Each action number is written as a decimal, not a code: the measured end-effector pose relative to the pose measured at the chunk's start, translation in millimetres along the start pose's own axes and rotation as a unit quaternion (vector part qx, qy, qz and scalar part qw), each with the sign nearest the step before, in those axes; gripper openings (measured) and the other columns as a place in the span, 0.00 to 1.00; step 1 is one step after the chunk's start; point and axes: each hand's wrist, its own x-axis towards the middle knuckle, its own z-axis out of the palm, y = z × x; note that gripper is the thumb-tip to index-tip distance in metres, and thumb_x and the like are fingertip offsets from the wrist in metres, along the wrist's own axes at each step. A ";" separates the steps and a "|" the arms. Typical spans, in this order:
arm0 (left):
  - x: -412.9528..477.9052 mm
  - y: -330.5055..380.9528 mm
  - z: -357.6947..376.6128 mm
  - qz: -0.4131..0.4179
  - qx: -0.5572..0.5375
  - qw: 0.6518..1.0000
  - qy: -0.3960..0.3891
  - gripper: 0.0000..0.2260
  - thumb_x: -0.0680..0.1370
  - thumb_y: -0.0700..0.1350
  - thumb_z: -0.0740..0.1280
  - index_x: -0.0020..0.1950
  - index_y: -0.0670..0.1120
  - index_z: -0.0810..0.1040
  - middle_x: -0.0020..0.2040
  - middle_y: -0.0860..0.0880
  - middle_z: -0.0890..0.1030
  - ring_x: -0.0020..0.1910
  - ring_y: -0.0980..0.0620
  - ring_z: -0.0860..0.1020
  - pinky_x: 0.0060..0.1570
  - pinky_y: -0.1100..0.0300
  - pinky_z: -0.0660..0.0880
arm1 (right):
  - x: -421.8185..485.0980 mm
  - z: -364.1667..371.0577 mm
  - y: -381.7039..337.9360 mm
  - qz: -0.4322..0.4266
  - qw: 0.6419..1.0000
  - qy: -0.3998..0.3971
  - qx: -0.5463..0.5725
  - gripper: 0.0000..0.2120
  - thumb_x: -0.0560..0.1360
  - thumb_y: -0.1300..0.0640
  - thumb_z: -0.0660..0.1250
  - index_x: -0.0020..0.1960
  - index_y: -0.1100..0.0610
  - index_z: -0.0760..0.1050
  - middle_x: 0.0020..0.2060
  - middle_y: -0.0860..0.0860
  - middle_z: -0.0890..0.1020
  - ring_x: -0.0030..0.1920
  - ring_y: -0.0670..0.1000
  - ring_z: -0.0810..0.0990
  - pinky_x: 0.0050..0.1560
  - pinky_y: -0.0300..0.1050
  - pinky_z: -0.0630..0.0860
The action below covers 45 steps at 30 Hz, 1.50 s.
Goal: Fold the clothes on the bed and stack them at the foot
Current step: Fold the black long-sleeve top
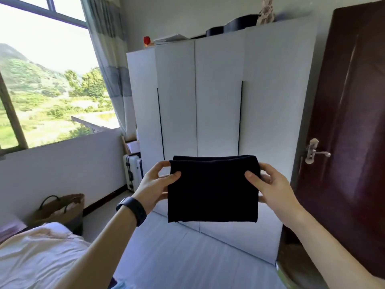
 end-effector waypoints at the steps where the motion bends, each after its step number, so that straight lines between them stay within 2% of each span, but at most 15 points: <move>1: 15.2 -1.2 5.4 0.006 0.006 1.000 0.015 0.14 0.75 0.47 0.75 0.60 0.53 0.79 0.51 0.41 0.86 0.43 0.44 0.84 0.33 0.59 0.78 | 19.5 -6.0 4.8 -0.002 1.000 -0.012 0.009 0.11 0.80 0.55 0.70 0.62 0.49 0.78 0.47 0.50 0.88 0.49 0.50 0.87 0.40 0.44 0.83; 4: 57.0 -2.9 26.1 0.024 0.022 0.997 0.066 0.09 0.77 0.45 0.73 0.56 0.55 0.81 0.48 0.45 0.86 0.40 0.47 0.84 0.30 0.61 0.76 | 80.1 -24.1 19.2 -0.007 0.998 -0.049 0.027 0.11 0.80 0.55 0.70 0.61 0.48 0.78 0.48 0.50 0.88 0.48 0.49 0.87 0.39 0.42 0.83; 7: 96.4 0.8 46.7 0.036 0.037 0.992 0.117 0.08 0.78 0.45 0.72 0.55 0.55 0.81 0.48 0.43 0.86 0.40 0.46 0.84 0.32 0.59 0.77 | 141.5 -40.9 31.0 -0.002 0.995 -0.082 0.050 0.12 0.79 0.54 0.71 0.61 0.47 0.79 0.49 0.51 0.88 0.49 0.50 0.87 0.43 0.47 0.84; 9: 117.0 3.6 54.7 0.046 0.046 0.987 0.146 0.08 0.78 0.45 0.72 0.56 0.55 0.81 0.52 0.40 0.85 0.45 0.41 0.84 0.39 0.53 0.80 | 178.7 -47.0 35.6 0.001 0.992 -0.110 0.055 0.12 0.79 0.54 0.72 0.61 0.46 0.79 0.49 0.51 0.87 0.49 0.50 0.87 0.47 0.51 0.84; 12: 141.5 11.0 56.0 0.055 0.056 0.981 0.175 0.13 0.75 0.48 0.76 0.57 0.54 0.80 0.55 0.39 0.84 0.52 0.37 0.83 0.53 0.43 0.79 | 230.5 -45.3 41.2 -0.003 0.987 -0.151 0.055 0.12 0.79 0.52 0.71 0.62 0.46 0.78 0.48 0.49 0.87 0.49 0.49 0.87 0.47 0.49 0.84; 16: 164.2 10.8 44.9 0.073 0.055 0.970 0.224 0.17 0.69 0.52 0.77 0.57 0.54 0.80 0.55 0.39 0.85 0.55 0.37 0.83 0.57 0.40 0.79 | 290.1 -22.8 56.8 -0.011 0.976 -0.208 0.058 0.13 0.79 0.52 0.71 0.63 0.47 0.77 0.49 0.49 0.87 0.49 0.48 0.86 0.48 0.50 0.85; 18: 173.4 2.9 32.1 0.078 0.057 0.964 0.246 0.16 0.71 0.50 0.76 0.57 0.53 0.80 0.55 0.39 0.84 0.55 0.37 0.83 0.55 0.40 0.80 | 315.0 -3.3 69.4 -0.010 0.971 -0.233 0.058 0.14 0.79 0.52 0.71 0.64 0.48 0.77 0.49 0.50 0.87 0.49 0.48 0.87 0.49 0.52 0.85; 22: 191.4 -9.5 -0.5 0.082 0.068 0.946 0.306 0.15 0.73 0.49 0.75 0.58 0.52 0.79 0.53 0.40 0.85 0.50 0.41 0.85 0.42 0.52 0.82 | 365.1 46.5 93.7 -0.011 0.954 -0.292 0.069 0.15 0.79 0.53 0.71 0.64 0.49 0.77 0.47 0.50 0.87 0.49 0.50 0.87 0.50 0.55 0.85; 27: 215.7 -17.7 -54.5 0.092 0.067 0.917 0.383 0.12 0.76 0.46 0.72 0.58 0.51 0.78 0.48 0.42 0.86 0.40 0.48 0.84 0.30 0.61 0.77 | 420.0 125.6 120.2 -0.011 0.928 -0.361 0.096 0.14 0.79 0.55 0.70 0.65 0.50 0.76 0.47 0.48 0.88 0.48 0.48 0.87 0.43 0.45 0.84; 34: 233.7 -41.0 -120.8 0.074 0.082 0.867 0.486 0.08 0.78 0.45 0.72 0.55 0.54 0.80 0.48 0.46 0.86 0.43 0.46 0.85 0.36 0.58 0.79 | 471.7 228.8 161.3 -0.022 0.890 -0.440 0.117 0.14 0.79 0.55 0.71 0.64 0.50 0.78 0.49 0.50 0.88 0.51 0.49 0.87 0.50 0.48 0.84; 39: 235.1 -85.7 -158.2 0.034 0.067 0.821 0.565 0.11 0.77 0.45 0.74 0.58 0.51 0.78 0.47 0.52 0.85 0.44 0.46 0.85 0.38 0.57 0.80 | 490.1 304.0 223.4 0.015 0.850 -0.510 0.132 0.13 0.79 0.56 0.71 0.63 0.50 0.78 0.50 0.51 0.88 0.51 0.52 0.87 0.45 0.47 0.85; 42: 231.7 -121.4 -175.7 0.003 0.047 0.785 0.618 0.12 0.78 0.45 0.73 0.60 0.51 0.77 0.49 0.49 0.86 0.45 0.48 0.86 0.37 0.59 0.80 | 491.9 352.1 268.5 0.051 0.813 -0.565 0.129 0.11 0.79 0.55 0.71 0.61 0.49 0.79 0.51 0.52 0.87 0.52 0.53 0.87 0.43 0.47 0.84; 45: 229.1 -160.0 -188.9 -0.022 0.013 0.741 0.671 0.11 0.78 0.44 0.72 0.59 0.51 0.77 0.47 0.49 0.86 0.42 0.51 0.85 0.35 0.60 0.79 | 490.0 399.7 311.1 0.074 0.779 -0.612 0.116 0.12 0.80 0.56 0.70 0.63 0.51 0.79 0.52 0.51 0.87 0.53 0.52 0.87 0.44 0.48 0.84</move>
